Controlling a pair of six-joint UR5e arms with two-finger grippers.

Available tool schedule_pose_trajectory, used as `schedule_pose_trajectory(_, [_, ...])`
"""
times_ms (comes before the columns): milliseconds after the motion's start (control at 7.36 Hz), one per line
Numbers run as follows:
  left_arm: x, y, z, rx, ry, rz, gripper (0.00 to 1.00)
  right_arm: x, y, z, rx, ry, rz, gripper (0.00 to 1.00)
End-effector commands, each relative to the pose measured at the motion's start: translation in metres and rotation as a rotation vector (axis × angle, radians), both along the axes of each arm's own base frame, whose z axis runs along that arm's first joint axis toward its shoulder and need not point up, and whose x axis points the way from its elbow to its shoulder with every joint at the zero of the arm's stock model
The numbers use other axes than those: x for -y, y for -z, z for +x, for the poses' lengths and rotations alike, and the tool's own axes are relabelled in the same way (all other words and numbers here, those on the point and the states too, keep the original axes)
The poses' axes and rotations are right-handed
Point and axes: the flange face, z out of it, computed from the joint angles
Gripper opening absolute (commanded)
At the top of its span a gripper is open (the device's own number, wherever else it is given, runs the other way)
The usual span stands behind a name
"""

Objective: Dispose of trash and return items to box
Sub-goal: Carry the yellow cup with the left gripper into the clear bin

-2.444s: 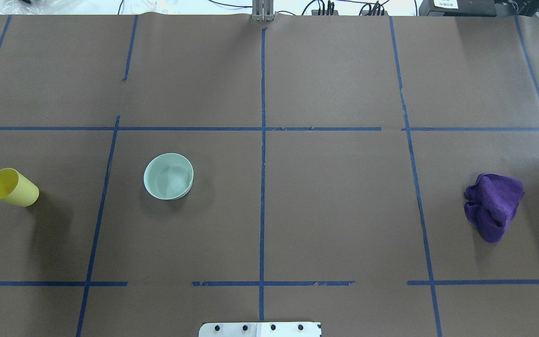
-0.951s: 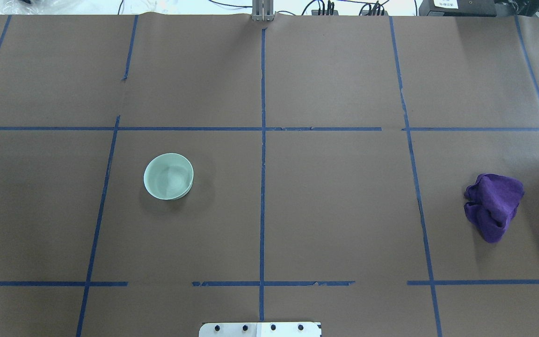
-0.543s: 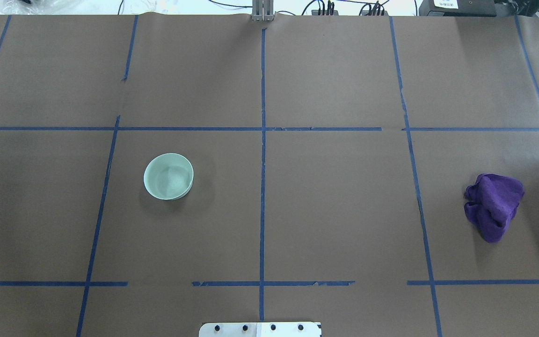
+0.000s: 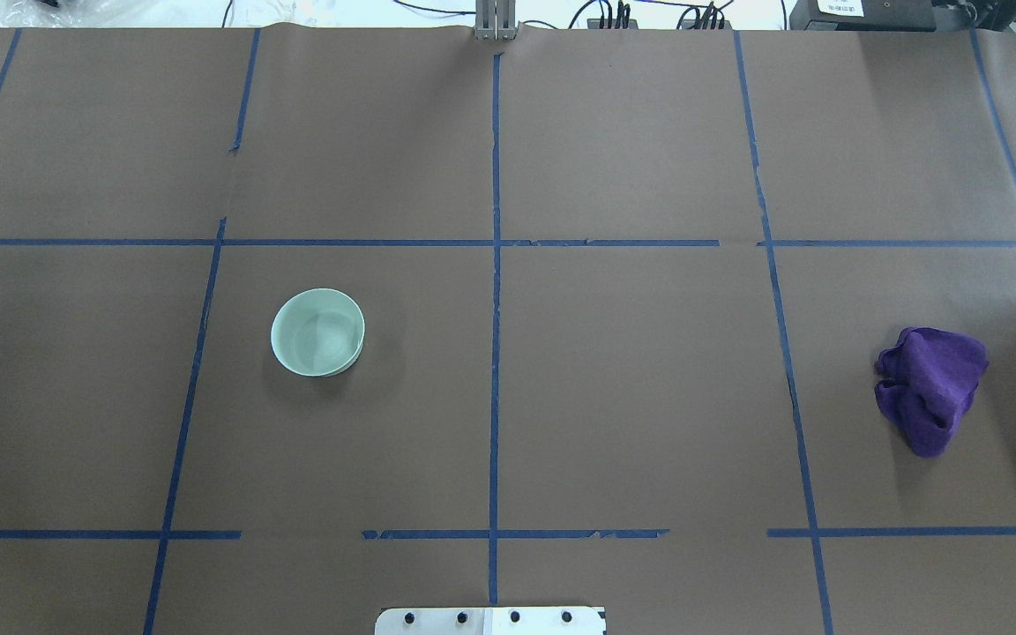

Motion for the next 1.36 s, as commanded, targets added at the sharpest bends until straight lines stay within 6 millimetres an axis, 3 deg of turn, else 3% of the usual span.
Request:
schedule_pose_trajectory(0, [0.003, 0.001, 0.019, -0.028, -0.060, -0.010, 0.00, 0.000, 0.000, 0.000, 0.005, 0.002, 0.000, 1.00])
schedule_pose_trajectory(407, [0.008, -0.004, 0.025, 0.024, -0.067, -0.010, 0.00, 0.000, 0.000, -0.001, 0.007, 0.003, 0.000, 1.00])
schedule_pose_trajectory(1086, [0.011, 0.000, 0.031, 0.031, -0.084, 0.017, 0.29, 0.000, 0.000, 0.000, 0.005, 0.002, 0.000, 1.00])
schedule_pose_trajectory(1222, [0.011, 0.000, 0.031, 0.032, -0.084, 0.019, 0.29, 0.000, 0.000, 0.000, 0.006, 0.001, -0.001, 1.00])
